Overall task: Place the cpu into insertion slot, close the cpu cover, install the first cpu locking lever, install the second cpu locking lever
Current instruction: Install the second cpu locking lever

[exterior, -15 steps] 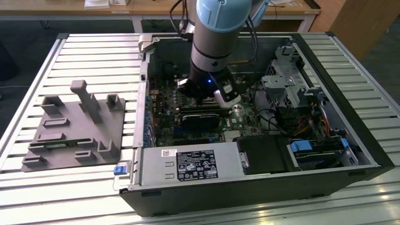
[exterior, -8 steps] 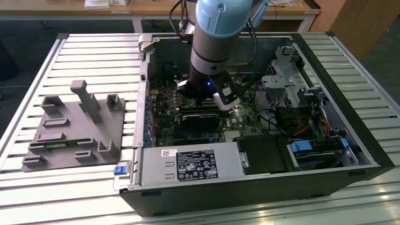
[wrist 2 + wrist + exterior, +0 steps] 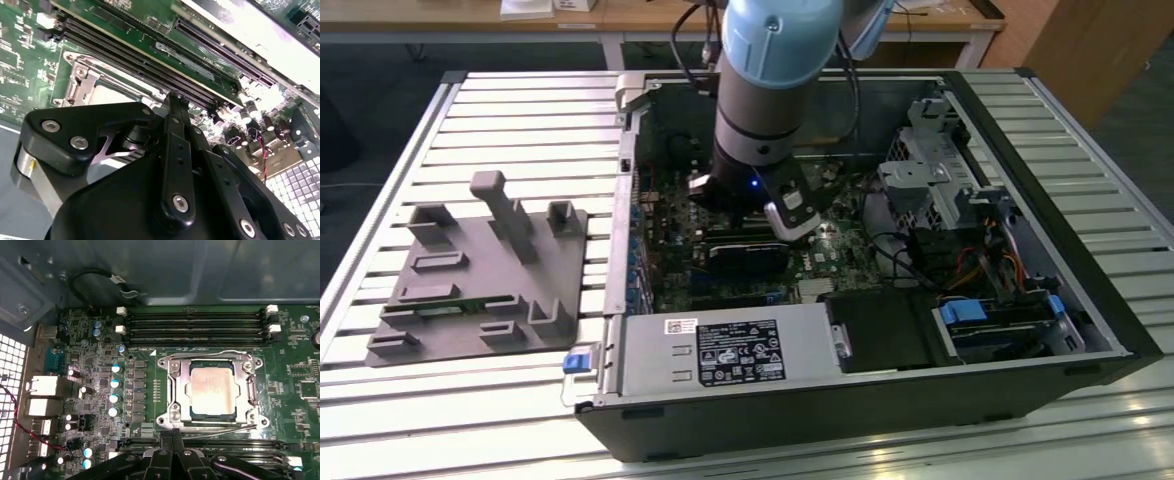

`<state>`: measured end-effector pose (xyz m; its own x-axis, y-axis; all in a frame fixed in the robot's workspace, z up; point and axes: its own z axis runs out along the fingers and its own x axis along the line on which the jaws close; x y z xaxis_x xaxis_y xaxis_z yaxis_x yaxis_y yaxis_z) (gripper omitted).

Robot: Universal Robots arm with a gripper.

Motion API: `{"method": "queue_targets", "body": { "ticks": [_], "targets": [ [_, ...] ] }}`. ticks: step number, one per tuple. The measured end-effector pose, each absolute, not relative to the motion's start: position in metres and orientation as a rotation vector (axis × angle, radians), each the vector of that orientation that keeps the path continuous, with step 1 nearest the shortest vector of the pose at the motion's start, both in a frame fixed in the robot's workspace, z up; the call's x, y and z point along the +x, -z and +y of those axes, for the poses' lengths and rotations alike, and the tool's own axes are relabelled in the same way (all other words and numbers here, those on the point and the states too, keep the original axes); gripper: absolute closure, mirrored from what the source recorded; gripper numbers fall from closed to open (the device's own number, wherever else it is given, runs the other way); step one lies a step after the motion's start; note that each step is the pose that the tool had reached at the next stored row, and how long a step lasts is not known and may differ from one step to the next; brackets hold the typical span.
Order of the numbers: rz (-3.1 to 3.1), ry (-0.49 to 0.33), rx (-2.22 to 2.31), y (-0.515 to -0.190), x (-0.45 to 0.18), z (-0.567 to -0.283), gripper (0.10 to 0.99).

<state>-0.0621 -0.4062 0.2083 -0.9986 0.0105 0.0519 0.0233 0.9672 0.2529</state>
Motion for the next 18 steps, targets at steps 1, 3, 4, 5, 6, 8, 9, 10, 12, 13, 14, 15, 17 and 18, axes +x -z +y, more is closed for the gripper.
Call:
{"method": "queue_targets", "body": {
  "ticks": [1,3,4,5,6,8,9,10,12,13,14,15,17,18],
  "targets": [
    [-3.067,0.395,-0.026,-0.207,-0.063,-0.406,0.980],
    [-3.067,0.396,-0.027,-0.205,-0.064,-0.406,0.980],
    [-3.067,0.396,-0.028,-0.203,-0.064,-0.406,0.980],
    [-3.067,0.396,-0.028,-0.202,-0.064,-0.406,0.980],
    [-3.067,0.396,-0.030,-0.201,-0.064,-0.406,0.980],
    [-3.067,0.399,-0.030,-0.199,-0.064,-0.406,0.980],
    [-3.067,0.400,-0.031,-0.198,-0.064,-0.406,0.980],
    [-3.067,0.401,-0.031,-0.198,-0.064,-0.406,0.980],
    [-3.067,0.402,-0.032,-0.197,-0.065,-0.406,0.980],
    [-3.066,0.403,-0.033,-0.196,-0.065,-0.406,0.980],
    [-3.066,0.404,-0.033,-0.196,-0.065,-0.406,0.980],
    [-3.066,0.406,-0.033,-0.196,-0.065,-0.406,0.980],
    [-3.065,0.412,-0.033,-0.195,-0.066,-0.406,0.980],
    [-3.065,0.416,-0.033,-0.195,-0.066,-0.406,0.980]
  ]
}}
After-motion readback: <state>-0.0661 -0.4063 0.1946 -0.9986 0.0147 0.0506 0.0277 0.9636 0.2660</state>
